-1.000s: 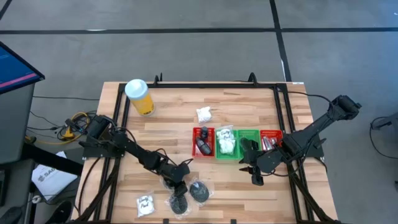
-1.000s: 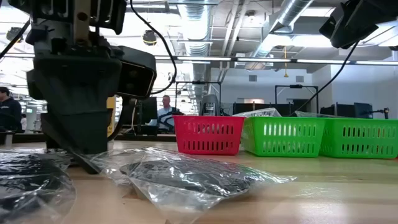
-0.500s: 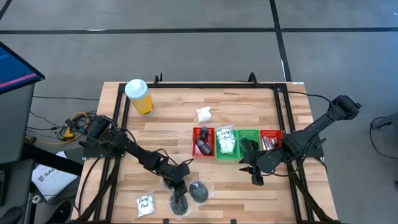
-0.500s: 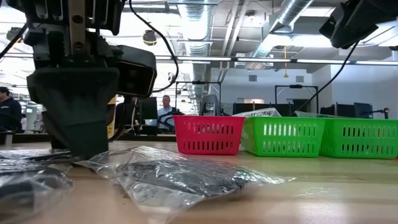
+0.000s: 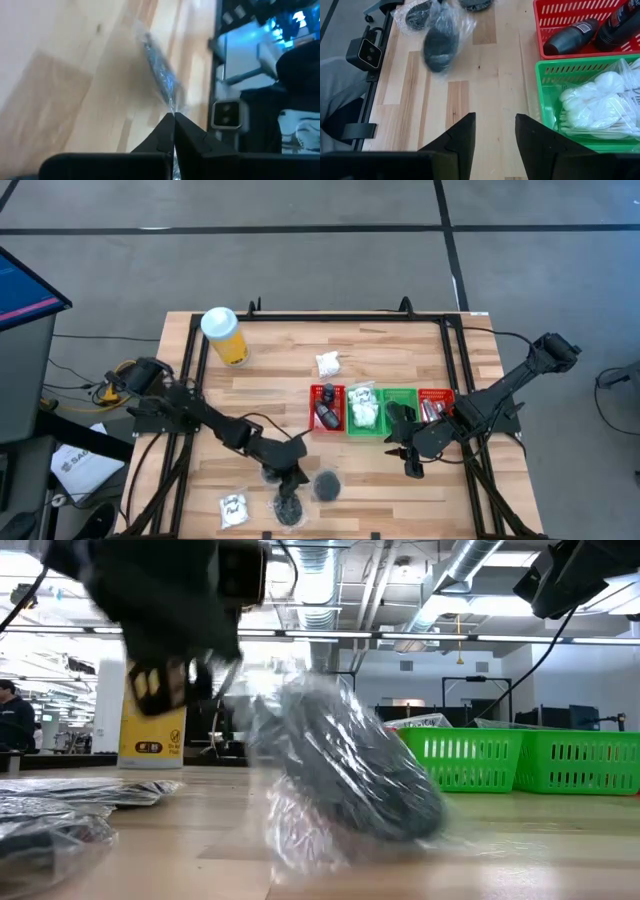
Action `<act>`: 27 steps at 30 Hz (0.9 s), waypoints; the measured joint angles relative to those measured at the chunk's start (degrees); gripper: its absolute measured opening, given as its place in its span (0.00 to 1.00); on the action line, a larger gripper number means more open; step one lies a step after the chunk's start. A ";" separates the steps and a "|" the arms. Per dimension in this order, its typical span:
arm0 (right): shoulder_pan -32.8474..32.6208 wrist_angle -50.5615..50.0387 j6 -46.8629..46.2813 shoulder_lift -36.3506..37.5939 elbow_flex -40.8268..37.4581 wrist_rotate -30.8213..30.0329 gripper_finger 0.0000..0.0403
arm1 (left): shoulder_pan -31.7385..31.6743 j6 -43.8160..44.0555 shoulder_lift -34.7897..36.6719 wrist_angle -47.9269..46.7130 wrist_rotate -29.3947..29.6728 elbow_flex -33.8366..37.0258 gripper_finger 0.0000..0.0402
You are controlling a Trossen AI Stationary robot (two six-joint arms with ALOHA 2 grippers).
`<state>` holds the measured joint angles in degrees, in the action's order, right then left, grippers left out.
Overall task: Pick & Place Travel size toiletries
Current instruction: Put the black hairbrush into the right green bin
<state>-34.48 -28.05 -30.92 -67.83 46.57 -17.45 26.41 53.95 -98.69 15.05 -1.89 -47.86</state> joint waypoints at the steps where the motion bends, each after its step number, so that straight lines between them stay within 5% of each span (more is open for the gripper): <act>1: 0.00 0.05 0.00 0.00 0.00 0.00 0.32 | 0.01 -1.18 1.23 -0.03 0.76 0.00 0.00; 12: 0.12 2.01 1.26 0.00 0.00 -0.03 0.32 | 0.20 -10.70 10.37 0.68 6.62 -0.15 0.00; 27: 0.16 16.35 14.85 0.00 0.00 -0.03 0.32 | 0.24 -27.54 7.87 0.95 3.40 -12.33 0.00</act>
<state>-34.32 -11.70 -16.06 -67.83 46.57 -17.48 26.65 26.41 -90.81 16.00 1.51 -60.19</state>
